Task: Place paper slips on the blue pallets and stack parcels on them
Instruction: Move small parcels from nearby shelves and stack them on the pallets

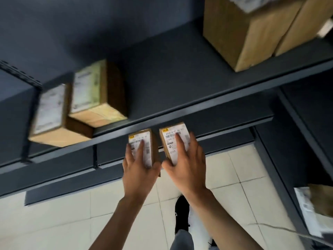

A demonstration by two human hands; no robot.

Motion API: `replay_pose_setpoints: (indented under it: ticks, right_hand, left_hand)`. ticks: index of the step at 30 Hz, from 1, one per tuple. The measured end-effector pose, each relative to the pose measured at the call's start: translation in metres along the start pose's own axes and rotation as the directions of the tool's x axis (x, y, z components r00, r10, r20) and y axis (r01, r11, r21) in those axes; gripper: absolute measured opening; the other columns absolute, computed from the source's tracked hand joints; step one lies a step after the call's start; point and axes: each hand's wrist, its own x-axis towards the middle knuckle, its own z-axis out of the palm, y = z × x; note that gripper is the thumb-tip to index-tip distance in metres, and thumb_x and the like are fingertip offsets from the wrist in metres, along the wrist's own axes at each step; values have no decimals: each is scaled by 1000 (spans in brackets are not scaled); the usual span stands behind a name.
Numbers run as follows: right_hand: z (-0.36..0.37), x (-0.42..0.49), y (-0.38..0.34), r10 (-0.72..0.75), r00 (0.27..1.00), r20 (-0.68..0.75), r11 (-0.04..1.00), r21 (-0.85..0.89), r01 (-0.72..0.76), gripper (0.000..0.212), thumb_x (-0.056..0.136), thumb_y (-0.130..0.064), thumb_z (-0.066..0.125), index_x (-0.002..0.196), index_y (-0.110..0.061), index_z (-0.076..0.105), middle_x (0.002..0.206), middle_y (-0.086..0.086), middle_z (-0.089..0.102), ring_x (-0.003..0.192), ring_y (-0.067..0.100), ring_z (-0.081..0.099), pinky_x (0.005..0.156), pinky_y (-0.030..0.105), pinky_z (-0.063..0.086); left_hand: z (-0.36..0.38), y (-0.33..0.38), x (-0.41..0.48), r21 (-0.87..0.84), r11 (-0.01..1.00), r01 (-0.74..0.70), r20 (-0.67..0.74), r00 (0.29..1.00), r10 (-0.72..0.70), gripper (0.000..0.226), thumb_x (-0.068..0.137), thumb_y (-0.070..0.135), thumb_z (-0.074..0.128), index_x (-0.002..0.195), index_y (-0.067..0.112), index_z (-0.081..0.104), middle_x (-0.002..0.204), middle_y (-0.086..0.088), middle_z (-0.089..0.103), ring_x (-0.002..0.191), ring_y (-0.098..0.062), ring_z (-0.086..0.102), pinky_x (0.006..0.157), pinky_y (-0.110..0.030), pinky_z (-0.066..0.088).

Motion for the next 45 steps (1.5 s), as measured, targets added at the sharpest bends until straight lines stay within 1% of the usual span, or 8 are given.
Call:
replay_pose_setpoints:
  ticks: [8,12,15,18,20,22,28,45]
  right_hand:
    - [-120,-74,-117,-21,991,135,998,-54,28,85,64,-68,55,139,-29,41,144,16,47,114,35,58,80,44,55]
    - [-150,-97,-202,-149,959,240,977,-113,180,93,48,-68,63,130,-29,47,131,17,59,97,34,67,64,42,58]
    - [-162,-109,-272,-255,937,239,949,-123,289,91,47,-66,63,129,-29,46,130,16,59,96,34,67,62,42,59]
    - [-173,-128,-346,-367,895,255,911,-97,401,86,61,-66,49,139,-33,37,147,12,43,117,33,56,82,44,55]
    - [-172,-143,-392,-458,835,303,858,-94,505,86,70,-64,41,149,-37,21,161,7,16,138,30,34,105,41,40]
    - [-169,-159,-434,-514,790,333,828,-48,559,85,76,-62,44,151,-39,13,163,4,4,142,27,23,111,38,31]
    - [-155,-176,-532,-643,704,301,735,-15,678,82,80,-60,50,151,-41,11,162,-4,3,143,22,18,110,37,31]
    - [-67,-21,-698,-557,772,307,788,-101,608,74,84,-48,55,149,-46,21,162,-10,10,144,20,23,110,37,34]
  left_hand:
    - [-151,23,-109,-100,974,205,9,979,-205,84,74,63,51,150,46,17,163,6,2,144,-25,20,106,-43,38]
    - [-237,1,-146,-240,912,331,-90,928,-361,98,51,64,43,146,48,27,162,7,9,143,-23,22,108,-42,35]
    - [-304,-32,-163,-298,894,334,-159,906,-391,93,58,63,47,146,46,25,162,6,8,141,-26,24,106,-45,37]
    - [-368,-77,-177,-331,890,313,-267,874,-406,82,74,56,56,147,48,19,162,7,5,140,-26,23,107,-47,36]
    - [-407,-106,-188,-354,889,290,-330,851,-409,82,75,56,53,147,48,14,162,8,1,142,-23,19,107,-46,36]
    - [-441,-133,-203,-374,884,281,-379,823,-423,83,75,57,51,148,47,12,161,10,-2,144,-21,16,106,-45,37]
    - [-523,-209,-214,-408,878,250,-455,778,-432,81,81,55,52,151,43,13,163,7,-2,146,-24,15,108,-46,35]
    - [-659,-353,6,-423,868,261,-422,790,-444,70,84,63,49,144,32,33,161,-7,12,140,-36,27,101,-47,36]
